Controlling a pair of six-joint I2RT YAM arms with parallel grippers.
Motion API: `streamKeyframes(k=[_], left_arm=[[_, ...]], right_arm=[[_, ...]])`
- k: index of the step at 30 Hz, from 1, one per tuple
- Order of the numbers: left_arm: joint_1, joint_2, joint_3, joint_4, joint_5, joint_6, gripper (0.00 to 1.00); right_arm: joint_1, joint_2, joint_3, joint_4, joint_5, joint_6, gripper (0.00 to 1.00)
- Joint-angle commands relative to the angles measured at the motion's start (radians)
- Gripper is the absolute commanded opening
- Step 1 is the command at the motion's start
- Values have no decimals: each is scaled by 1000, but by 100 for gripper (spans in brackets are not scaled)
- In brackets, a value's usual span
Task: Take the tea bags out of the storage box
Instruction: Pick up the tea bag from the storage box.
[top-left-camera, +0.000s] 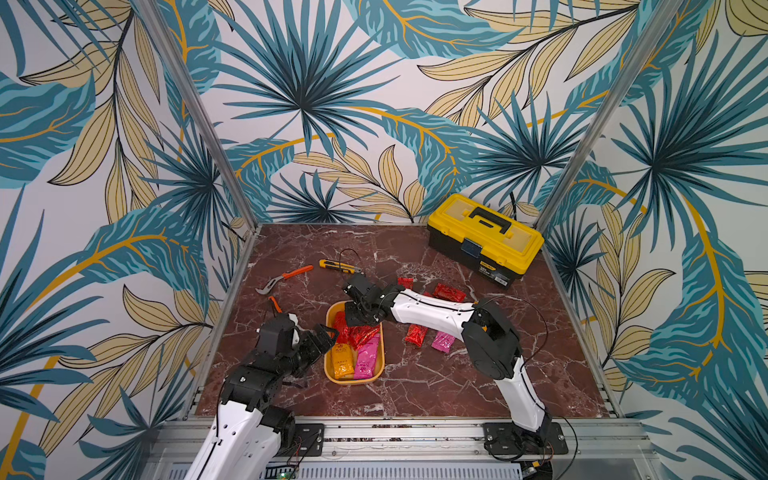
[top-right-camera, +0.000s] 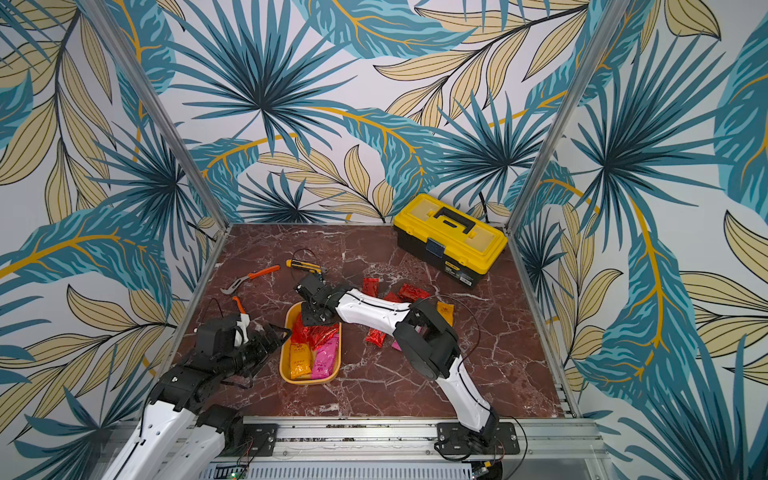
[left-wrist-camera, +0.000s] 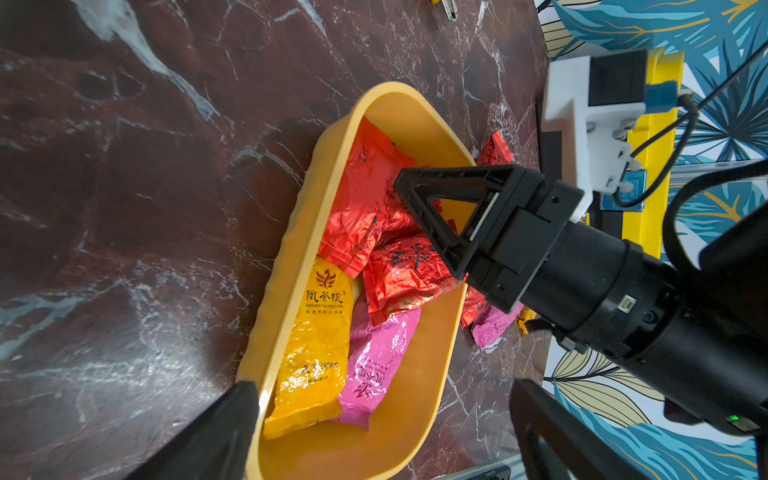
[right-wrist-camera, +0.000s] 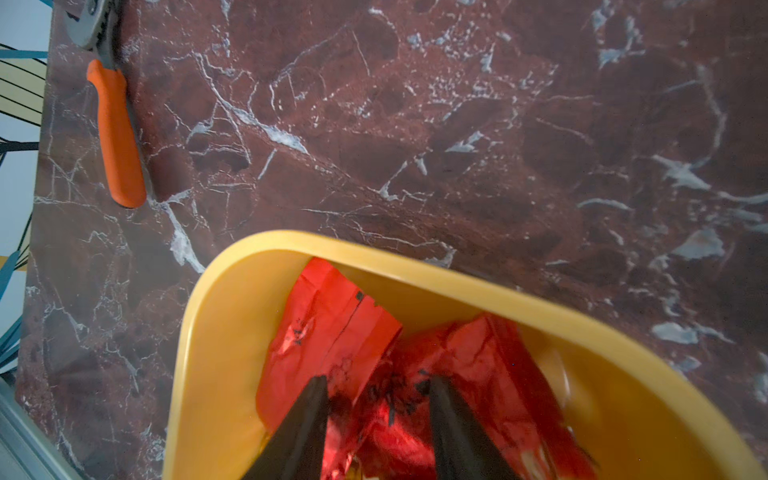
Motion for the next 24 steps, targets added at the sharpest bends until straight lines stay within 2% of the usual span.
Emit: streamKeyframes(k=[1, 16, 24], left_arm=[[9, -10, 24, -16, 11, 20, 100], [10, -19, 21, -29, 18, 18, 100], [9, -29, 21, -41, 18, 17, 100]], right_arm=[[-1, 25, 5, 24, 14, 19, 45], [-6, 68, 41, 71, -4, 50, 45], [-12, 88, 54, 77, 6, 59, 37]])
